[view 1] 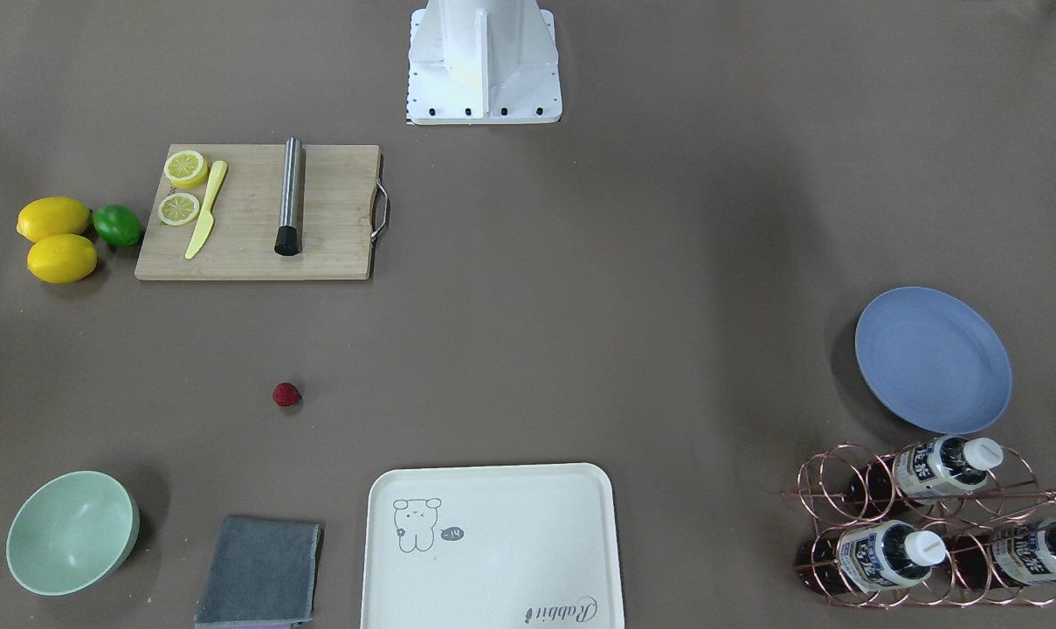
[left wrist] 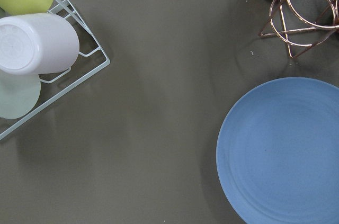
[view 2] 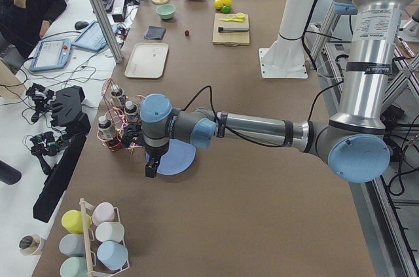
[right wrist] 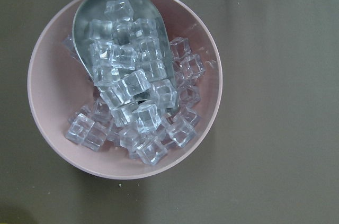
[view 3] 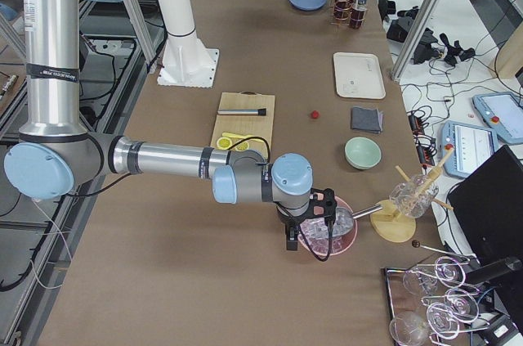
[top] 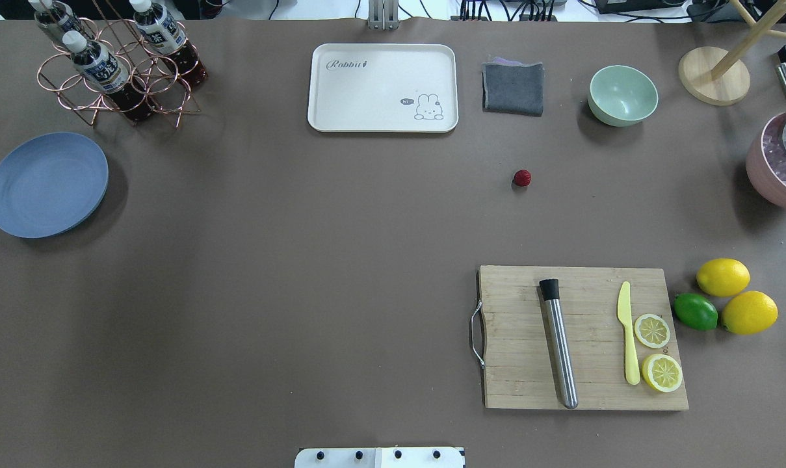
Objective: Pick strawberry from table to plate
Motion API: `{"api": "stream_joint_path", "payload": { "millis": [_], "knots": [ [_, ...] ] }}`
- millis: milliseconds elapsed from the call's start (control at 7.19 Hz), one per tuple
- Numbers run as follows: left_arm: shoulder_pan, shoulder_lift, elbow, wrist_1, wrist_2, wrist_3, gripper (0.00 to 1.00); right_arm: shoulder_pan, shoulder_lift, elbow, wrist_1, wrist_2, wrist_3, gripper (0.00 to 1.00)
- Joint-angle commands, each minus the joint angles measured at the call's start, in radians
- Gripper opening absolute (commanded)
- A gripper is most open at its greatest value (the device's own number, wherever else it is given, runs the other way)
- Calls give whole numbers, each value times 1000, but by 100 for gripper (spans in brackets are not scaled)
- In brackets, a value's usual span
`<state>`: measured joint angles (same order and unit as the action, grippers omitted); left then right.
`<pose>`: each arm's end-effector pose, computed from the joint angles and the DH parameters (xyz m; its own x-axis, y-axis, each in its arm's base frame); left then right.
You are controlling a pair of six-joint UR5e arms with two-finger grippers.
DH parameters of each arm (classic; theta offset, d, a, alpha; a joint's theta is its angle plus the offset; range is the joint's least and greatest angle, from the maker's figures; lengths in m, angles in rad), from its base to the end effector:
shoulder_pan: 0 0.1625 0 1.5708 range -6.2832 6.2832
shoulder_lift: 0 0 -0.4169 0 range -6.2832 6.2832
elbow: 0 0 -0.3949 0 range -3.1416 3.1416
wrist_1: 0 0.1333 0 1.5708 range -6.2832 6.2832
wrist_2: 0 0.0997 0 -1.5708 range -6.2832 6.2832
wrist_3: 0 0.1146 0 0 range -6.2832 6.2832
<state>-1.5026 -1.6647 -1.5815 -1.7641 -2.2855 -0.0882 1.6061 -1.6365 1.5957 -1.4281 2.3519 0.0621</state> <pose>-0.0204 -0.5552 0.5898 0.7433 0.1584 -0.6499 0.0003 0.9715 0.2372 0.0693 -0.4725 0.6654 0.7087 0.0153 0.7054 -0.0792 0.9952 0.0581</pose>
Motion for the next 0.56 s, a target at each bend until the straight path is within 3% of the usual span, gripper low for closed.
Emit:
{"api": "stream_joint_path", "payload": {
  "millis": [0,417],
  "knots": [
    [-1,-1,-2,2,4,-2,98,0,0,0,0,0,1,100],
    [-1,-1,-2,3,6,-7,98,0,0,1,0,1,7,100]
  ]
}}
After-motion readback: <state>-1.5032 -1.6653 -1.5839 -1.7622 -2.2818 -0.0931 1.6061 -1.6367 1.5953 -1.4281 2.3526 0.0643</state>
